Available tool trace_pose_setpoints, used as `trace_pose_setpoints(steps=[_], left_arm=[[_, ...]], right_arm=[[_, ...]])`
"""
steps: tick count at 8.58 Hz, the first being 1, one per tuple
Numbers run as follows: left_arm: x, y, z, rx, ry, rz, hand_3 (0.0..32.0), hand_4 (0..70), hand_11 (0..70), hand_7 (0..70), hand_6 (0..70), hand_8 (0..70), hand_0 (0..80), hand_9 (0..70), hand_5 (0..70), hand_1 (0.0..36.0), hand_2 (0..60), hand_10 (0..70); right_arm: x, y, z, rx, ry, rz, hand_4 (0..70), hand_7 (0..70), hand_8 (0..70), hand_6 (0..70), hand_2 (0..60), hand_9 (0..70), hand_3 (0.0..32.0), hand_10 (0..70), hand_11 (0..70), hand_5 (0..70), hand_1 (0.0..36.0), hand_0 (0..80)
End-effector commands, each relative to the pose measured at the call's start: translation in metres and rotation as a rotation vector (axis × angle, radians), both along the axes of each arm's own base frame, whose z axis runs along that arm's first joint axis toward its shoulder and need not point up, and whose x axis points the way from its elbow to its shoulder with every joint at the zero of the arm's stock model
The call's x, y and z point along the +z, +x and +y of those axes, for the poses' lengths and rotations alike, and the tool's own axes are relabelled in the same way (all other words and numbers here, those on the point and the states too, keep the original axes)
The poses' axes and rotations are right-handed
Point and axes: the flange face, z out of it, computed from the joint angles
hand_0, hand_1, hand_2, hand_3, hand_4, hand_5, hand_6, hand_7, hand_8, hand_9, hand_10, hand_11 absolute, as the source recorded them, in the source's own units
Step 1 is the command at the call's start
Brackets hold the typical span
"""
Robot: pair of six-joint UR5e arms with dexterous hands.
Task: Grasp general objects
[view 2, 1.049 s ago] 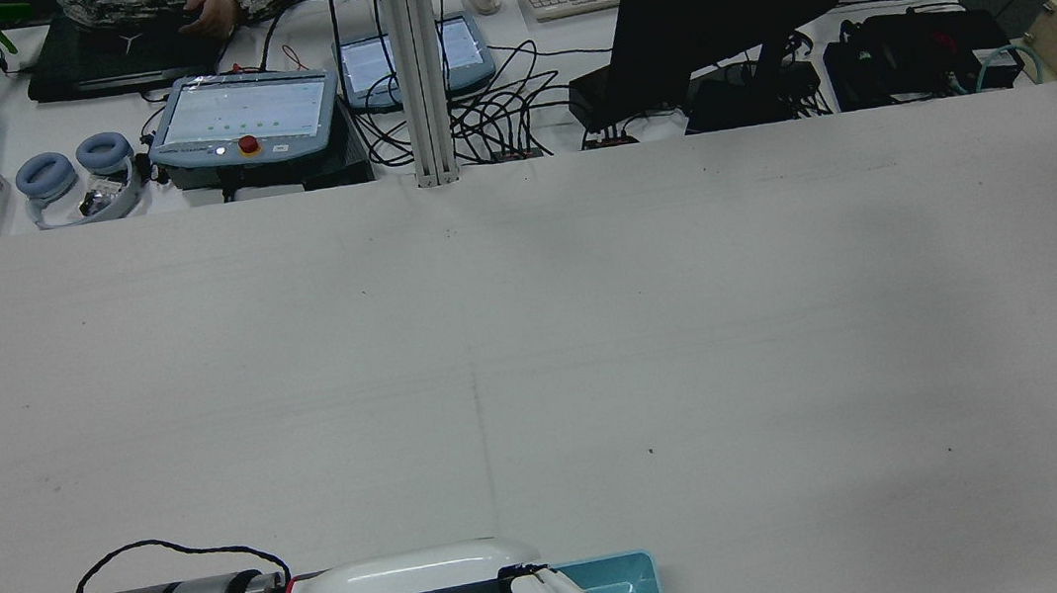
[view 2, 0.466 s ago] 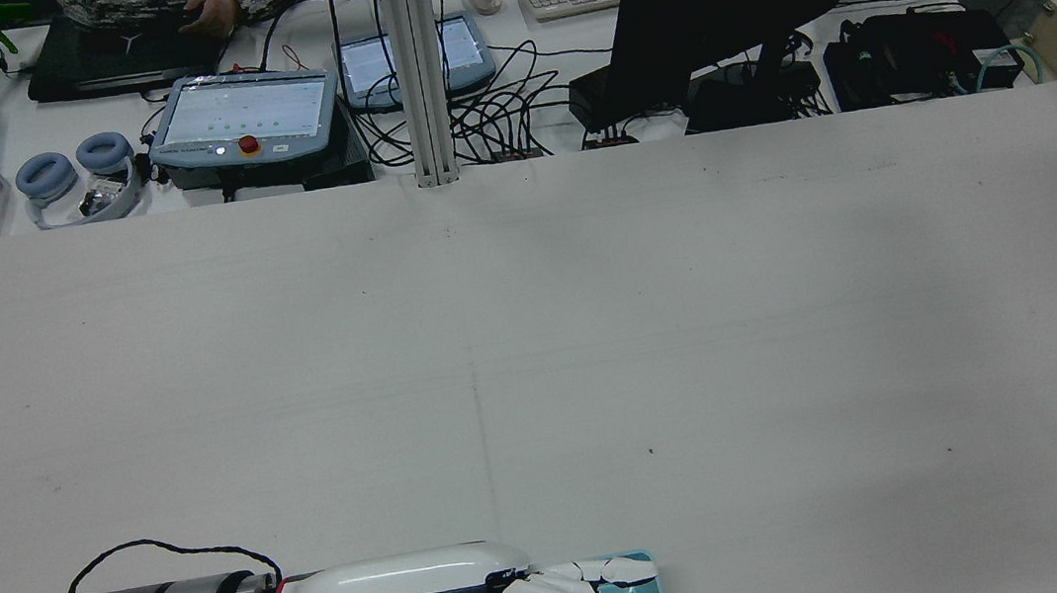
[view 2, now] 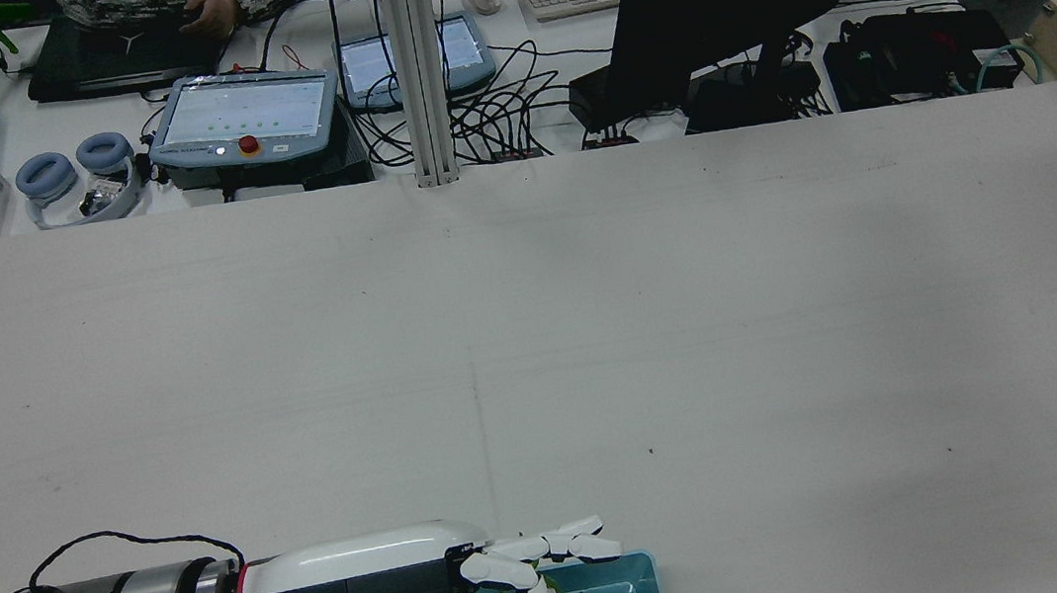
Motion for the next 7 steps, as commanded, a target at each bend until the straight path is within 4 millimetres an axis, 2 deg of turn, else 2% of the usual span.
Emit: trace_pose_setpoints(steps=[1,2,3,4,5,7], left_arm=[[0.064,-0.108,-0.110,-0.282,-0.084,-0.114,0.0,0.0,24.1,29.0,0.0,0.0,80.0,4.4,70.0,36.0,60.0,12.1],[0.085,-0.150,-0.148,-0.385,-0.117,-0.147,0.0,0.0,22.6,29.4,0.0,0.0,80.0,4.4,70.0,36.0,60.0,11.1],[0.103,-0.180,-0.175,-0.459,-0.148,-0.173,0.0,0.0,22.1,28.5,0.0,0.0,80.0,4.3,70.0,36.0,60.0,10.8],[0.120,-0.199,-0.194,-0.508,-0.180,-0.194,0.0,0.0,22.3,29.9,0.0,0.0,80.0,4.5,70.0,36.0,60.0,11.0],[0.135,-0.208,-0.208,-0.550,-0.215,-0.201,0.0,0.0,25.7,32.0,0.0,0.0,80.0,5.0,70.0,36.0,60.0,13.4],[0.173,-0.228,-0.234,-0.630,-0.276,-0.214,0.0,0.0,23.6,35.2,0.3,0.0,80.0,5.6,70.0,36.0,60.0,12.0]], right_arm=[[0.000,0.000,0.000,0.000,0.000,0.000,0.0,0.0,0.0,0.0,0.0,0.0,0.0,0.0,0.0,0.0,0.0,0.0],[0.000,0.000,0.000,0.000,0.000,0.000,0.0,0.0,0.0,0.0,0.0,0.0,0.0,0.0,0.0,0.0,0.0,0.0],[0.000,0.000,0.000,0.002,0.000,0.000,0.0,0.0,0.0,0.0,0.0,0.0,0.0,0.0,0.0,0.0,0.0,0.0],[0.001,0.000,0.000,0.000,-0.002,0.000,0.0,0.0,0.0,0.0,0.0,0.0,0.0,0.0,0.0,0.0,0.0,0.0],[0.001,0.000,0.000,0.000,-0.002,0.000,0.0,0.0,0.0,0.0,0.0,0.0,0.0,0.0,0.0,0.0,0.0,0.0],[0.001,0.000,0.000,0.000,-0.002,0.000,0.0,0.0,0.0,0.0,0.0,0.0,0.0,0.0,0.0,0.0,0.0,0.0]])
